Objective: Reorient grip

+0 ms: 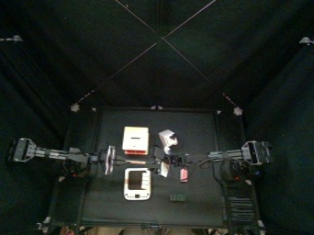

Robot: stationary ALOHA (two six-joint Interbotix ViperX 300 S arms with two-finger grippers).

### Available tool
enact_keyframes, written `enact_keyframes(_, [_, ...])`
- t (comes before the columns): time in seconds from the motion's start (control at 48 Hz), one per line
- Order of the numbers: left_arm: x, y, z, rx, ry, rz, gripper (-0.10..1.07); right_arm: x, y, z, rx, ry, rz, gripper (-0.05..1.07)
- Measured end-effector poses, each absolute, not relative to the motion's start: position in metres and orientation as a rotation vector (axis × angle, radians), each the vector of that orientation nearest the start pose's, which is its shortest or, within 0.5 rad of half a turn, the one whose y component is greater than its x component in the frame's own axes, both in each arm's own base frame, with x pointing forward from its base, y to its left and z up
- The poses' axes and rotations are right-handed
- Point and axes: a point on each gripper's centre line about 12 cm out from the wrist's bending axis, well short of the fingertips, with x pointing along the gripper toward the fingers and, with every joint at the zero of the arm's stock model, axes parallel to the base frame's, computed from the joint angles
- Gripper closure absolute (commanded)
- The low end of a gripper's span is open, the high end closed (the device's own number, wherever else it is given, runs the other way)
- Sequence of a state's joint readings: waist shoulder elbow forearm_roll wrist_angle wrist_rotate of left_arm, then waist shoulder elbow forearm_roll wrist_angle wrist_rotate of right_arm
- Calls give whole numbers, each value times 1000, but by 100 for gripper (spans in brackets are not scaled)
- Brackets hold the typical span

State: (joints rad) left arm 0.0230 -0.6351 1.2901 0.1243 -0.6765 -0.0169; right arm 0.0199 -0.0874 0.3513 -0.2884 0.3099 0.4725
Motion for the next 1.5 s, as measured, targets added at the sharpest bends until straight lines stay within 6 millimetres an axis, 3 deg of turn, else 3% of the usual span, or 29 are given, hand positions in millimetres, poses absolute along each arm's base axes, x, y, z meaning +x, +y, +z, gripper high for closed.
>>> enact_keyframes(0.312, [226,-4,223,81,-18,-53,74,423,-3,289,165,560,-124,3])
enact_keyframes(0.771, [226,-4,223,80,-17,-52,74,421,-2,288,186,576,-128,55])
enact_keyframes(0.917, [226,-3,222,80,-17,-50,74,421,-3,286,185,587,-133,65])
enact_keyframes(1.5, [236,-4,214,83,31,-58,74,415,-3,274,176,626,-139,67])
